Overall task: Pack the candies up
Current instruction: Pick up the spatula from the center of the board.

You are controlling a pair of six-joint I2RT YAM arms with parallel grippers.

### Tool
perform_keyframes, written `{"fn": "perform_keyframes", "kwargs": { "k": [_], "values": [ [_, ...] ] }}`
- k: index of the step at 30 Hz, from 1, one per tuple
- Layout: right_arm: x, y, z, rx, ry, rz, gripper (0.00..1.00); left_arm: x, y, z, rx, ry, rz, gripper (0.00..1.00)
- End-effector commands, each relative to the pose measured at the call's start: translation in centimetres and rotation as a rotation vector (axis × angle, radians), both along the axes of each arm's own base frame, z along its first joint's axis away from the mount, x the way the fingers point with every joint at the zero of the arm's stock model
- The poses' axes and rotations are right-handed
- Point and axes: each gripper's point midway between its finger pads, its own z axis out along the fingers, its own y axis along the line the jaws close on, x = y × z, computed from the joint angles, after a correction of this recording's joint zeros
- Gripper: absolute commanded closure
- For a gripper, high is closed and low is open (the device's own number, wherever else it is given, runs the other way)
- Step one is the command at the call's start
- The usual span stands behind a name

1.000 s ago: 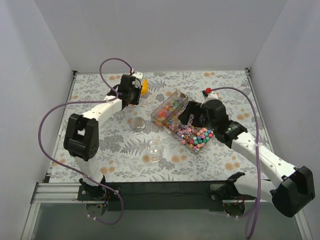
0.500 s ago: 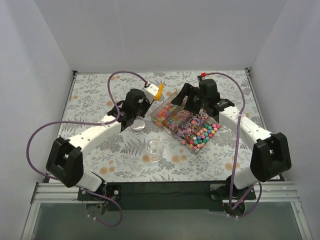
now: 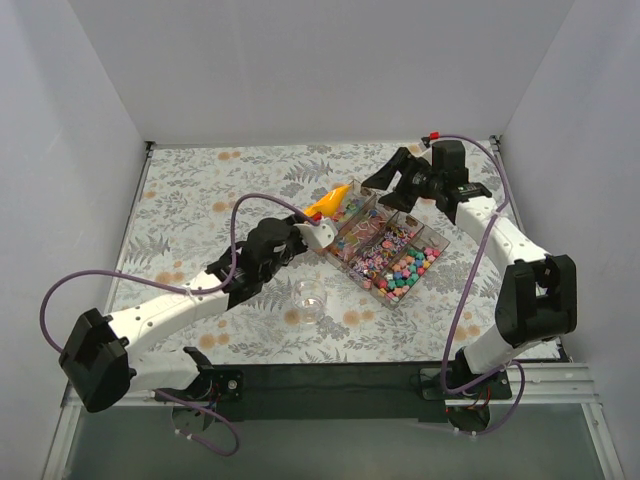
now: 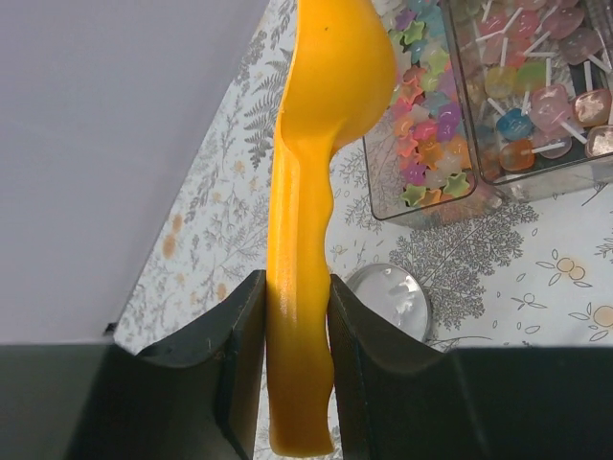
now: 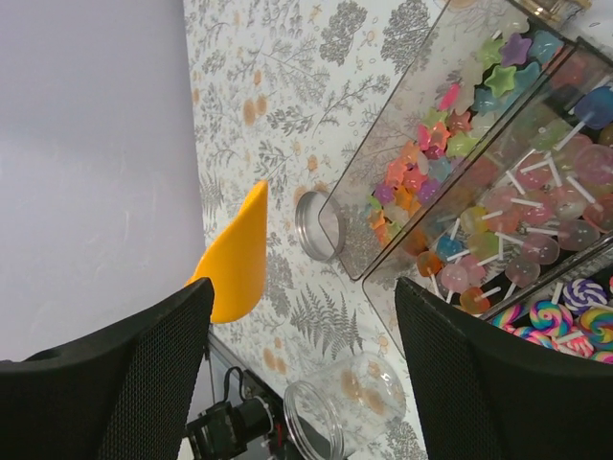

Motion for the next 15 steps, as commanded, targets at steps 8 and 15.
{"fn": "perform_keyframes", "kwargs": {
  "k": [8,15],
  "values": [
    [-1.2,2.5,2.4,0.114,-0.022,0.195,0.21,-1.3,-1.3,2.5,0.112,-0.171,-0.064,1.0],
    [-2.3,3.1,0.7,0.131,0.033,0.253,0.26,-1.4,-1.9,2.1,0.158,-0.194,-0.079,1.0]
  ]
}}
